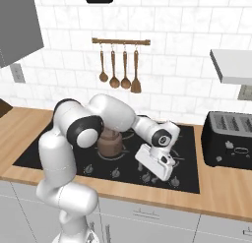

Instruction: Turn off the rear right burner of the stove.

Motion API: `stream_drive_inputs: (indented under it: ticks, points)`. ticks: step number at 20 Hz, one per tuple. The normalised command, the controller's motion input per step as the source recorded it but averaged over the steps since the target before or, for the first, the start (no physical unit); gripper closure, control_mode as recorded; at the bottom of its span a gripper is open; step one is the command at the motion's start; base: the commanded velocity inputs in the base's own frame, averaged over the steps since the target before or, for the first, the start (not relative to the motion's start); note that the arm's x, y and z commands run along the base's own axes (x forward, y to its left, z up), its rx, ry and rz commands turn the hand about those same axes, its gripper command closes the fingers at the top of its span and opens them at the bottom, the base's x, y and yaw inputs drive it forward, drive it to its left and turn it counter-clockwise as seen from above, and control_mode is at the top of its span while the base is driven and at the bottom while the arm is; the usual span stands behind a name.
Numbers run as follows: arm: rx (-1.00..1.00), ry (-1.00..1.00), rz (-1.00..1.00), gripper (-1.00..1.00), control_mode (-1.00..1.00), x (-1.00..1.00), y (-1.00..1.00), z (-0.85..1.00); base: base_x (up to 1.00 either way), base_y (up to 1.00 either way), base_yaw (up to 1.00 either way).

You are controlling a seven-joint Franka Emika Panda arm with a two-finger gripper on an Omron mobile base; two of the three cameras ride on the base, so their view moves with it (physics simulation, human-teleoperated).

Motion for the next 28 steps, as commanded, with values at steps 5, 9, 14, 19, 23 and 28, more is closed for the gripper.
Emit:
stream_drive_inputs:
  ticks: [5, 9, 14, 19, 23, 28]
  points:
    - [-0.05, -0.04, 0.00, -1.00, -1.00, -0.17, 0.09, -0.19, 0.00, 0.00, 0.00]
    - [0.00, 0.00, 0.00, -1.00, -1.00, 0.00, 0.00, 0.00, 0.00, 0.00, 0.00]
    - [0.00, 0.00, 0.00, 1.00, -1.00, 0.00, 0.00, 0.00, 0.00, 0.00, 0.00]
    - [0.00, 0.00, 0.00, 1.00, -1.00, 0.00, 0.00, 0.00, 0.00, 0.00, 0.00]
    - [0.00, 0.00, -0.10, 1.00, -1.00, 0.00, 0.00, 0.00, 0.00, 0.00, 0.00]
    - [0.00, 0.00, -0.34, 1.00, -1.00, 0.00, 0.00, 0.00, 0.00, 0.00, 0.00]
